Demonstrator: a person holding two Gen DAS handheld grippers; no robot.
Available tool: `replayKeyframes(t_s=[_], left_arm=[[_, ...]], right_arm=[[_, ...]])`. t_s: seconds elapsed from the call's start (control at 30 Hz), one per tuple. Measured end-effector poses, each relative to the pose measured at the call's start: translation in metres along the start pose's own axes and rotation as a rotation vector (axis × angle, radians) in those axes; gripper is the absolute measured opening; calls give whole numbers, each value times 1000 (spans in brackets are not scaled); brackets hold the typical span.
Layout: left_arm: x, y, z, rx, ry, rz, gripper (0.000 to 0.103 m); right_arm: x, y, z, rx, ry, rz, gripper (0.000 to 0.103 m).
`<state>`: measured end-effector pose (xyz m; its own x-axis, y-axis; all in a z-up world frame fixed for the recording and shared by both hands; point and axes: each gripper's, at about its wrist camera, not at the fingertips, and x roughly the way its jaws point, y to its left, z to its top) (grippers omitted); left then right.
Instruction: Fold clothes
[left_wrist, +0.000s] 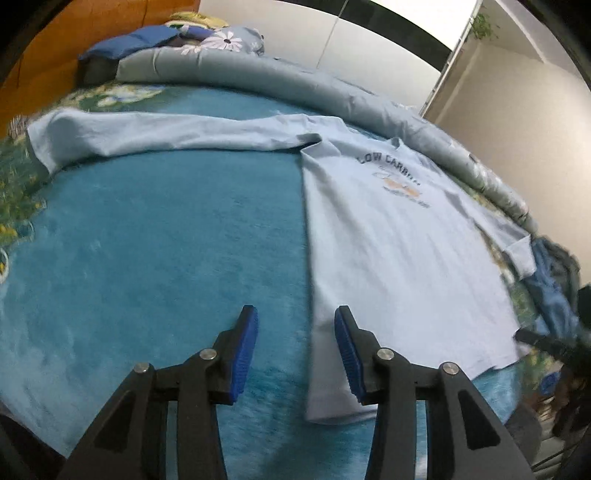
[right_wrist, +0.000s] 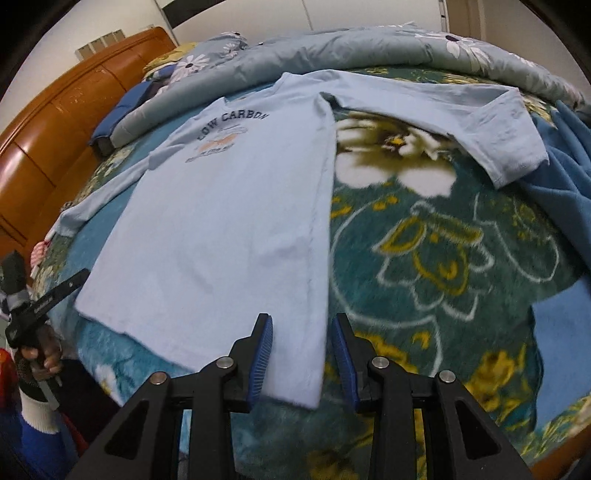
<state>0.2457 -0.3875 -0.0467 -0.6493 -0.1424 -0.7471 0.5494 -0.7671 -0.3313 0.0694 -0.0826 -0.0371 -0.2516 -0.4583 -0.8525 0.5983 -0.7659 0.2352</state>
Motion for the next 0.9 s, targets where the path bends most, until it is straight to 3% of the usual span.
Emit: replayKeyframes(t_s=[0.07, 0.1, 0.23, 0.3, 0.33, 0.37, 0.43, 0.57, 0.8, 0.9], left_arm=[[1, 0, -2, -15, 12, -25, 44], [2, 1, -2, -22, 16, -29, 44], [-1, 0, -8, -60, 42, -78, 44], [-1, -3, -11, -63, 52, -41, 31], [-1, -5, -12, -65, 56, -23, 10], [-1, -5, -14, -82, 60, -11, 3], [-7, -6, -17, -104, 35, -18, 3], [-32, -24, -26, -35, -28, 14, 3], [-11, -25, -37, -33, 34, 98, 3], [-9, -26, -37, -28, 17, 108, 4]], right_arm=[[-3, 0, -3, -4, 0, 10, 14], [-4, -1, -4, -4, 1, 18, 9], [-10, -3, -6, -21, -15, 32, 5], [-17, -4, -6, -20, -38, 39, 4], [-20, -5, -6, -20, -48, 40, 4], [-22, -6, -6, -20, -57, 40, 4], [-27, -7, -7, -22, -73, 43, 4], [-36, -7, -11, -31, -93, 45, 3], [-26, -26, -21, 16, -78, 65, 3], [-19, -29, -21, 21, -71, 76, 3]])
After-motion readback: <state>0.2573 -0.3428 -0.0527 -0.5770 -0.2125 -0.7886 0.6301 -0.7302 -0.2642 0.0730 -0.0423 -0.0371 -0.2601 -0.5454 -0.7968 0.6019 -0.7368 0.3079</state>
